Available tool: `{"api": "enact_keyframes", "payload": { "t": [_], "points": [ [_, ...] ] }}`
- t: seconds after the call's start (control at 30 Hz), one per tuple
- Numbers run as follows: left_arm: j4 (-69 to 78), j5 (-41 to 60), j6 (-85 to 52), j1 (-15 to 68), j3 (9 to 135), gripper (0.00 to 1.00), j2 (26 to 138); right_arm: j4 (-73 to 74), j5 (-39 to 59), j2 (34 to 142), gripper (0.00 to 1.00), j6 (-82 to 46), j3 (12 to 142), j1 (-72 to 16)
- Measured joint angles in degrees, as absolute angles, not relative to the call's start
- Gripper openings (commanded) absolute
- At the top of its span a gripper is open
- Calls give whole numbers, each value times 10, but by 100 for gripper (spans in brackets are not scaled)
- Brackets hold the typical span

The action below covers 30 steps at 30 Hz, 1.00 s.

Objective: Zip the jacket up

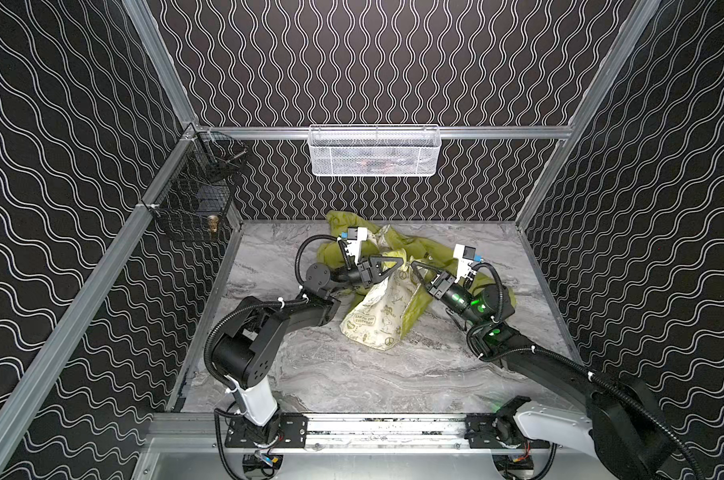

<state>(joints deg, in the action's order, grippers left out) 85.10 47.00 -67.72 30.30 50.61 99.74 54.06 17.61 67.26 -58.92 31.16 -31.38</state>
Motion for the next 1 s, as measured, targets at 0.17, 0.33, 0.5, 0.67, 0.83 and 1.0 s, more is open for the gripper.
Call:
{"api": "enact_keyframes", "payload": {
  "t": [0.17,0.33,0.5,0.67,0.83,1.0],
  "points": [
    [851,472,-677,303,505,0,999,543,176,672,0,-591,310,-314],
    [852,469,-677,301,501,0,1001,539,176,673,0,-594,316,-316],
    [854,462,-677,299,498,0,1001,540,175,686,0,-595,324,-319],
    [856,456,-677,298,498,0,1001,544,163,701,0,-595,326,-327],
    [858,456,-677,298,498,0,1001,544,155,704,0,-594,326,-333],
    [865,456,-677,298,498,0,1002,544,151,703,0,-594,326,-338]
  ]
}}
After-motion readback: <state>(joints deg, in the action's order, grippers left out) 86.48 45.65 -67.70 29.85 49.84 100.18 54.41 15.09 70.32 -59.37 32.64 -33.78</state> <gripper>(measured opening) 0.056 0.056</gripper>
